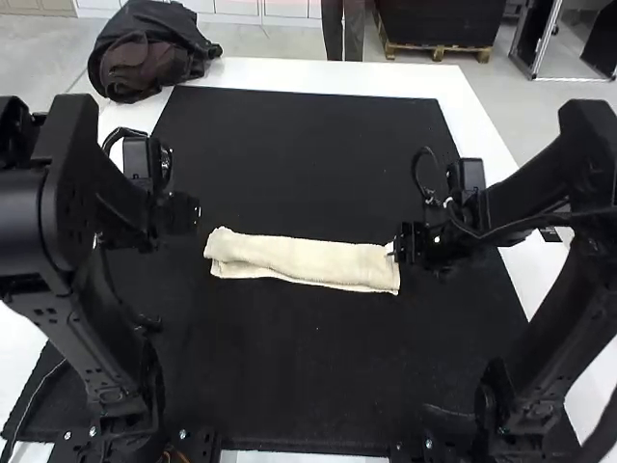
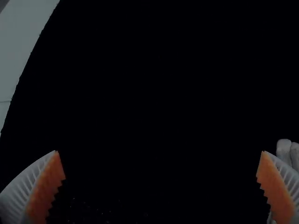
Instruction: Fold the towel.
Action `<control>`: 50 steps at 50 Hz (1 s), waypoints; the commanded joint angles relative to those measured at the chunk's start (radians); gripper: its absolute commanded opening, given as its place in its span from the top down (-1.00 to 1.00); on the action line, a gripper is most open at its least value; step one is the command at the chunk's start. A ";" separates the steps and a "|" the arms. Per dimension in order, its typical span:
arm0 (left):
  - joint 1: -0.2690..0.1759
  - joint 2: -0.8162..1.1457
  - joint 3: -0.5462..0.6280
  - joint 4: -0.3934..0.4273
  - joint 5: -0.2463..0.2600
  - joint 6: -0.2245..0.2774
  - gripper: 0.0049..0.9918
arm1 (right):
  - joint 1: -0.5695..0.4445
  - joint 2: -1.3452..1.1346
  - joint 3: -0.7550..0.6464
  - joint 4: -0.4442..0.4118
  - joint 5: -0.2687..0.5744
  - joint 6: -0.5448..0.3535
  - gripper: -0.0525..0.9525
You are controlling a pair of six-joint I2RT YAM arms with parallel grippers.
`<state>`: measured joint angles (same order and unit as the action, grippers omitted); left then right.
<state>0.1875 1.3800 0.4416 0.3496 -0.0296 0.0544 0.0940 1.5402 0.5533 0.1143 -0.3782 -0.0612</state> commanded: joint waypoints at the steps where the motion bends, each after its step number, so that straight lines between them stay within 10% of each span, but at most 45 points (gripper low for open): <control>1: -0.010 -0.027 0.023 0.011 0.007 -0.013 -0.94 | 0.023 0.037 0.025 0.013 0.002 0.018 -0.85; 22: -0.010 -0.055 0.023 -0.014 0.007 -0.027 -0.94 | 0.042 0.140 0.031 0.067 0.019 0.018 -0.84; 39: -0.008 -0.055 0.023 -0.026 0.008 -0.028 -0.94 | 0.090 0.186 0.028 0.077 -0.044 0.021 0.93; 50: -0.008 -0.055 0.022 -0.035 0.008 -0.028 -0.94 | 0.085 0.175 0.037 0.064 -0.050 0.037 0.94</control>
<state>0.1875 1.3430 0.4416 0.3107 -0.0296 0.0364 0.1493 1.6993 0.5838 0.2043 -0.3431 -0.0364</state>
